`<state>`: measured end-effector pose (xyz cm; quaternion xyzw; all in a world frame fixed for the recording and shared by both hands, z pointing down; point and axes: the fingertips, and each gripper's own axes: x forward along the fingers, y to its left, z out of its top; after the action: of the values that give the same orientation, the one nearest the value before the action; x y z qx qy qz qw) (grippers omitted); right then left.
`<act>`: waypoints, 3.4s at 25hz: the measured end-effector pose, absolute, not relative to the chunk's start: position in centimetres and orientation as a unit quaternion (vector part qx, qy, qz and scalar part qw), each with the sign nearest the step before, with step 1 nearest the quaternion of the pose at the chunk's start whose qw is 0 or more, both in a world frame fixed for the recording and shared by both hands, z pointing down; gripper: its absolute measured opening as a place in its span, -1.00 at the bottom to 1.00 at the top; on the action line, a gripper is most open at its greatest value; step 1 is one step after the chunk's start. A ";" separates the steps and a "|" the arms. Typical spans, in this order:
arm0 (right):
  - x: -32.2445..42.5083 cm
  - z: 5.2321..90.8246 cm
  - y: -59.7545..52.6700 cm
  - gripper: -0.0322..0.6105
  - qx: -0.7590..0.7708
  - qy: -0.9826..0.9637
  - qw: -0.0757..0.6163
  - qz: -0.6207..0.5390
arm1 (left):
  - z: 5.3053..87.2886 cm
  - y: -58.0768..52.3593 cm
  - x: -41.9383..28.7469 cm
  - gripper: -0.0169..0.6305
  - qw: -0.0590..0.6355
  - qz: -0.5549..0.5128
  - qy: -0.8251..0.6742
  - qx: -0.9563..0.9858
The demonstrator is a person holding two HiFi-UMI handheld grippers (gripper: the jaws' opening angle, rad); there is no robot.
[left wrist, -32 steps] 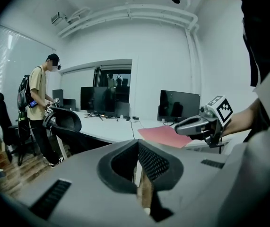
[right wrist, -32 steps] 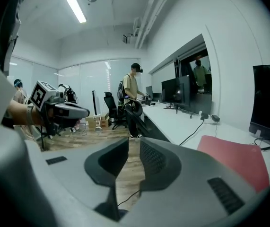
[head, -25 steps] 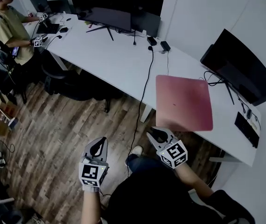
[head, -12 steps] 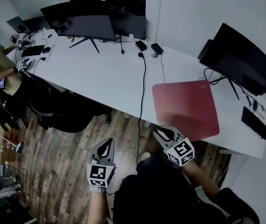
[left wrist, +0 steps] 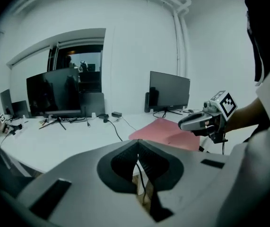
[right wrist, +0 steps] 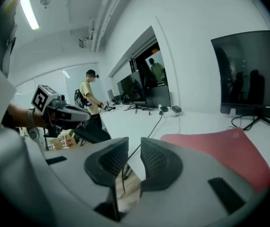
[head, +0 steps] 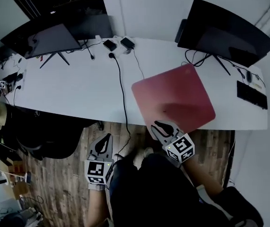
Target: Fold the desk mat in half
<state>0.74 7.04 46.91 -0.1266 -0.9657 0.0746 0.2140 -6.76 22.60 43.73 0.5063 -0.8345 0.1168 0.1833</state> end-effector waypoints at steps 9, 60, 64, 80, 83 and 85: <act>4.0 50.2 1.9 -0.66 0.037 -0.960 0.239 0.142 | 45.8 15.7 -9.3 -0.93 0.196 0.147 -0.744 0.621; 9.9 75.2 7.0 -0.02 0.170 -0.869 0.262 0.384 | 58.1 14.9 -10.1 -0.93 0.256 0.279 -0.538 0.753; 8.4 74.7 7.3 -0.02 0.134 -0.880 0.269 0.367 | 58.2 14.9 -10.7 -0.93 0.254 0.279 -0.539 0.753; 10.1 70.5 9.3 -0.02 0.143 -0.887 0.244 0.365 | 57.3 15.5 -9.4 -0.93 0.232 0.285 -0.524 0.769; 10.2 69.6 9.2 -0.03 0.150 -0.888 0.231 0.369 | 57.1 15.6 -8.9 -0.93 0.230 0.281 -0.522 0.772; 10.3 69.1 9.0 -0.03 0.160 -0.886 0.222 0.374 | 56.9 15.7 -8.5 -0.93 0.228 0.280 -0.520 0.774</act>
<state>10.33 9.00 69.09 0.1602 -0.8861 0.3737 0.2225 -8.46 15.67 56.95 0.7742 -0.5198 0.2802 0.2276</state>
